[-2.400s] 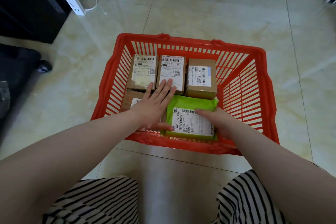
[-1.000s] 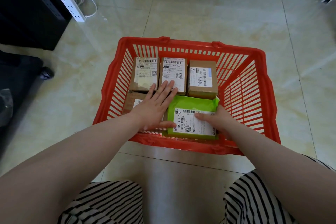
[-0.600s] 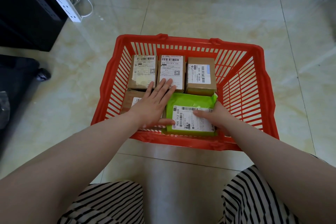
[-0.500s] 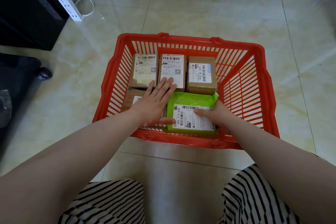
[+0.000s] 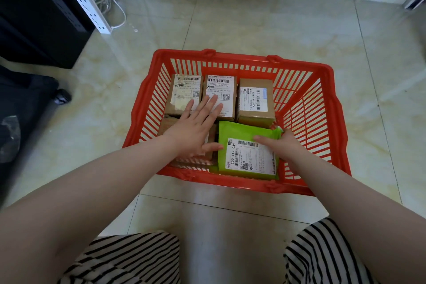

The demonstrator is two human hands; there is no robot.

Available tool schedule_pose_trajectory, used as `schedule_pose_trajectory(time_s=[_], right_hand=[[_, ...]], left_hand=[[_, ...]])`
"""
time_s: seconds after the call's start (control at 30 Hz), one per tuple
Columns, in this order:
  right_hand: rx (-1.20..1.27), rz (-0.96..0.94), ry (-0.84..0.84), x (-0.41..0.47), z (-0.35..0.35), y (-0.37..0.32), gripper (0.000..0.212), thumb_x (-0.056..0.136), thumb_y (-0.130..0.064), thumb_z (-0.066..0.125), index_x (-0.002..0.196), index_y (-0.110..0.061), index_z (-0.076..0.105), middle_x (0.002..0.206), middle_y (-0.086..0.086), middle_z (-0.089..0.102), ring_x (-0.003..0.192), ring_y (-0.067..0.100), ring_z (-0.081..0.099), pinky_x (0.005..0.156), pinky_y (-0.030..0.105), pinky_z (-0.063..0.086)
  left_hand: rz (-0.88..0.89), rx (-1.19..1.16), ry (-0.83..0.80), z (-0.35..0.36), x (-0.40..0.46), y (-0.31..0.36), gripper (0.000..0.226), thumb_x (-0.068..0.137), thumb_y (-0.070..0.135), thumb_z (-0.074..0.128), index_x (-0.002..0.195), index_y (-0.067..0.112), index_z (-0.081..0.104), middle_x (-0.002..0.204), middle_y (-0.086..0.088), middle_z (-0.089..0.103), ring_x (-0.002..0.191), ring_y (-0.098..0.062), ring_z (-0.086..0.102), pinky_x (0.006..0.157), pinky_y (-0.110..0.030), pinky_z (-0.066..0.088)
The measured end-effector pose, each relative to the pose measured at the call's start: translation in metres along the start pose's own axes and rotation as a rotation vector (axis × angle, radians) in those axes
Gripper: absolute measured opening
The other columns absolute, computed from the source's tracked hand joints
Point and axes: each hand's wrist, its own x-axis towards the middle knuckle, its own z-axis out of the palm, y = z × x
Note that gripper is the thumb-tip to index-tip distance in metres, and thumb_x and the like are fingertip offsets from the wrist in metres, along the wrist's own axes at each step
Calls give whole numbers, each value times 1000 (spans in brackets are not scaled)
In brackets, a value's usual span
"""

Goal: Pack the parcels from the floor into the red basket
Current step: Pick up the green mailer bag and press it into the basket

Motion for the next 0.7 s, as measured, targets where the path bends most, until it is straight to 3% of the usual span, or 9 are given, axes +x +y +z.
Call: schedule_pose_trajectory(time_s=[0.17,0.3,0.37,0.43,0.57,0.7], right_hand=[[103,1,5,-3,-9,-1,94,71,-39,82,144,-12,31,137,9,53,123,31,53,94,42,43],[31,25,-68,-15,-4,-1,90,53,-50,87,128,-14,52,121,8,66,110,30,63,94,47,51],[0,-1,-51,-16,-4,-1,62,72,-34,82,122,-8,58,116,9,68,103,27,65,82,37,53],[-101,-79,29,-16,-5,-3,49,79,-26,77,121,-5,60,115,7,68,100,26,65,76,35,54],[-389,-320,122,-23,6,-8,69,78,-26,77,138,-14,45,127,6,62,116,27,59,90,31,46],[-513,-309,23,-23,14,-7,66,81,-30,75,138,-16,44,132,9,60,121,29,56,94,30,43]], left_hand=[[-21,-55,6,-28,6,-5,98,80,76,12,152,17,-19,160,-5,-26,146,-20,-26,121,-46,-12],[-47,-45,-37,-24,8,1,93,88,70,25,152,17,-18,160,-7,-26,147,-23,-24,121,-48,-9],[-93,-67,-71,-13,10,13,94,90,67,32,152,17,-18,160,-8,-26,148,-25,-23,121,-51,-5],[-175,-114,-109,-2,12,22,97,90,65,39,151,21,-21,158,-8,-30,147,-27,-25,120,-56,-4],[-254,-106,-112,14,12,29,99,91,60,44,146,28,-32,152,-11,-42,142,-32,-34,116,-62,-9],[-249,-140,-144,19,14,29,104,91,58,47,140,28,-39,146,-13,-50,136,-34,-43,109,-62,-19]])
